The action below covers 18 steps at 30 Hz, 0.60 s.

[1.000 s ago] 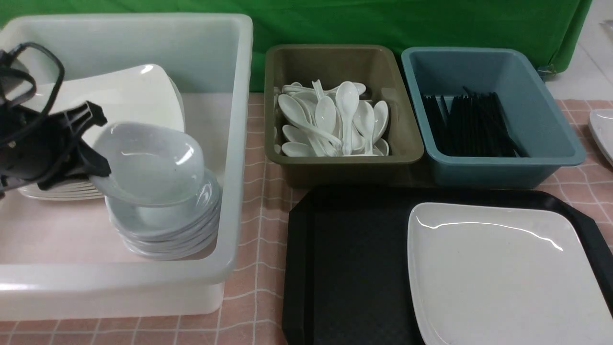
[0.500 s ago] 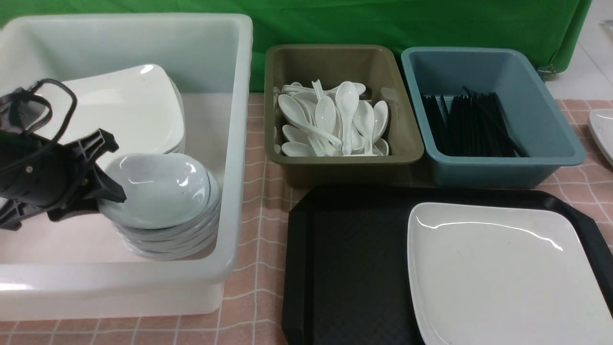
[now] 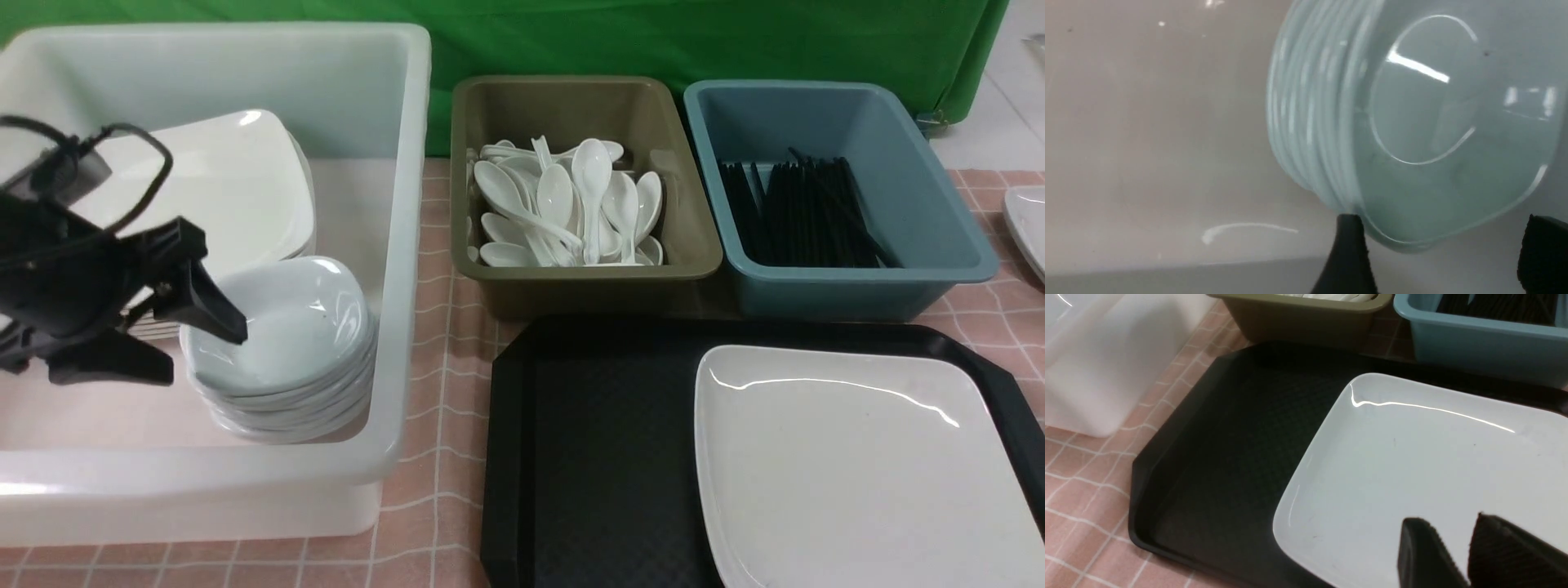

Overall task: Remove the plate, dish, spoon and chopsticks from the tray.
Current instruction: Use the left arm to grab a plate from the dinner plate

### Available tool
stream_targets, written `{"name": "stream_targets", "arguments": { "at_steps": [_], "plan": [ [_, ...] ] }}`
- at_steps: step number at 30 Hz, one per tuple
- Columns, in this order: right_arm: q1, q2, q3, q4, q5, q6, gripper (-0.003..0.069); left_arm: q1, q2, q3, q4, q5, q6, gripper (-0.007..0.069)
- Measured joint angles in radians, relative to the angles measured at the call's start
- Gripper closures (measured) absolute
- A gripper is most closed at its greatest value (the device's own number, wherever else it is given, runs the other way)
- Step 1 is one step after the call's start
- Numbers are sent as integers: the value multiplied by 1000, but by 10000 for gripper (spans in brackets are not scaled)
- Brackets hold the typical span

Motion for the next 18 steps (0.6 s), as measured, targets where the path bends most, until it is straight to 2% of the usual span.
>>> {"name": "stream_targets", "arguments": {
  "at_steps": [2, 3, 4, 5, 7, 8, 10, 11, 14, 18],
  "plan": [
    [0, 0, 0, 0, 0, 0, 419, -9, -1, -61, -27, 68, 7, 176],
    [0, 0, 0, 0, 0, 0, 419, -28, -3, -88, -46, 87, 22, 229],
    [0, 0, 0, 0, 0, 0, 419, -33, -3, -92, -49, 88, 22, 229],
    [0, 0, 0, 0, 0, 0, 419, -74, -5, -114, -69, 94, 29, 312],
    [0, 0, 0, 0, 0, 0, 419, -152, -7, -127, -91, 98, 36, 423],
    [0, 0, 0, 0, 0, 0, 419, -231, -9, -130, -100, 97, 39, 499],
    [0, 0, 0, 0, 0, 0, 419, -362, -9, -129, -107, 74, 40, 585],
    [0, 0, 0, 0, 0, 0, 419, -404, -8, -129, -109, 60, 32, 601],
    [0, 0, 0, 0, 0, 0, 419, -624, 28, -133, -116, 0, 10, 615],
    [0, 0, 0, 0, 0, 0, 419, -845, 119, -133, -105, -148, -52, 570]
  ]
}}
